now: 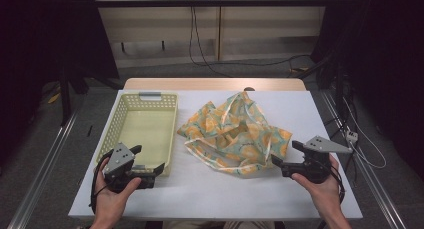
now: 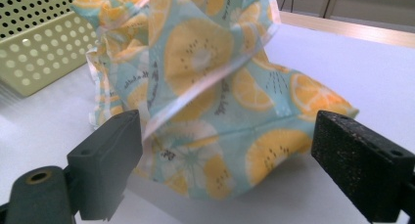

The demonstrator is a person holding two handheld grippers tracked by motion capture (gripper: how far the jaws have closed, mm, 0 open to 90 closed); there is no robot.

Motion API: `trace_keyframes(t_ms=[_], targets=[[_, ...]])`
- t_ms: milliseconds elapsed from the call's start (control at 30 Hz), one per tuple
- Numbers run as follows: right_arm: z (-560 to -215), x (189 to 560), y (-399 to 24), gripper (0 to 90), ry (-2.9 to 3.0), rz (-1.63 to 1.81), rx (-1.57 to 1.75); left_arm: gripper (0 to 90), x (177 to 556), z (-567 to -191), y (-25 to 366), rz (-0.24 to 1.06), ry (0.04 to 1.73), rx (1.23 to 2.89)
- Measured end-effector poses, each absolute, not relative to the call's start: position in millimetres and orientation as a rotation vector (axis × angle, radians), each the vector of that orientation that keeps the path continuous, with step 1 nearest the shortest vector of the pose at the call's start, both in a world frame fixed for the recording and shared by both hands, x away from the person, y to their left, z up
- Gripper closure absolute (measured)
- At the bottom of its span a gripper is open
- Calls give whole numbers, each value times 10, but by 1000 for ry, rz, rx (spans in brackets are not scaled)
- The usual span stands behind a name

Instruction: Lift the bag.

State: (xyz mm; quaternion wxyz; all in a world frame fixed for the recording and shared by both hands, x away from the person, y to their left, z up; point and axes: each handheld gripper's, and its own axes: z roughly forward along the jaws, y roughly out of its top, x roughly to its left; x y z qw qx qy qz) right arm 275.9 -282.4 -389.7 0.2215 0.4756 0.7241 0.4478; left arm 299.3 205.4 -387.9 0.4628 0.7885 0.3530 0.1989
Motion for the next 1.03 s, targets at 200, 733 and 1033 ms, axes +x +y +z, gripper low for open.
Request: trace_keyframes(t_ms=[200, 733, 1033], targets=[[-3972, 2681, -2836, 120, 2001, 1224, 1324, 74, 2896, -3937, 2099, 508, 869, 1921], [-4227, 2510, -2973, 136, 1951, 1210, 1382, 77, 2794, -4122, 2246, 546, 915, 1886], [-4279, 2540, -2992, 130, 1960, 1203, 1400, 77, 2828, -4133, 2279, 539, 915, 1856]])
